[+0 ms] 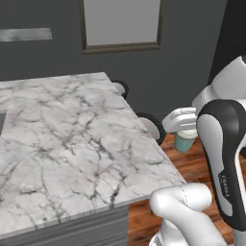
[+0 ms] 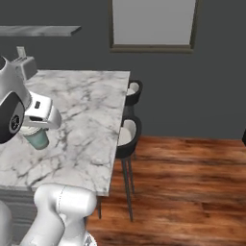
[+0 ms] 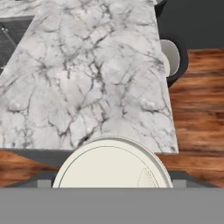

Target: Move the drinks to the dining counter.

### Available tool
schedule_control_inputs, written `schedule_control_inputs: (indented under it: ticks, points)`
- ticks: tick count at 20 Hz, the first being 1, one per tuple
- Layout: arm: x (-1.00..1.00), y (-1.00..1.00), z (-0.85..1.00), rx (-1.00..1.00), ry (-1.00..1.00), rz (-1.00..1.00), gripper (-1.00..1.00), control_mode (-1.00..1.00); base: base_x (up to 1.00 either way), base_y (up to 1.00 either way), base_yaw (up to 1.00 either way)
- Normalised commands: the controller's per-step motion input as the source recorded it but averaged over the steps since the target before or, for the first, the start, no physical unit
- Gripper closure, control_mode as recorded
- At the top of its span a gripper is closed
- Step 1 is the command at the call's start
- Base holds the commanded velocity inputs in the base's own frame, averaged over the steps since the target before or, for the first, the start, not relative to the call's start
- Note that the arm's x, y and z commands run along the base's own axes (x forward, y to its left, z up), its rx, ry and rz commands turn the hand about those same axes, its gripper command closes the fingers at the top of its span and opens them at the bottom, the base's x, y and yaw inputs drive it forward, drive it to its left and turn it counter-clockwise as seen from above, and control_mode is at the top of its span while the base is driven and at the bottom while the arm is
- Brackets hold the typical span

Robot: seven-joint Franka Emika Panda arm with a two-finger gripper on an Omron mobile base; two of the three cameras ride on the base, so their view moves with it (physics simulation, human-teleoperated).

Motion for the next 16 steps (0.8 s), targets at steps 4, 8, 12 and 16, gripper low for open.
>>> schedule_control_inputs:
  ticks: [4,8,12,16]
  points:
    - [0.00,0.00,0.00,0.00,0.00,0.00,1.00,1.00,0.61,0.82,-0.37]
    - [0.56,0.58,-0.22,0.00,0.13,-0.19,1.00,-1.00,0.00,0.00,0.00]
    - [0.58,0.46,-0.34,-0.01,0.15,-0.14,1.00,-1.00,0.00,0.00,0.00]
    - [0.61,0.22,-0.35,0.00,0.19,-0.05,1.00,-1.00,0.00,0.00,0.00]
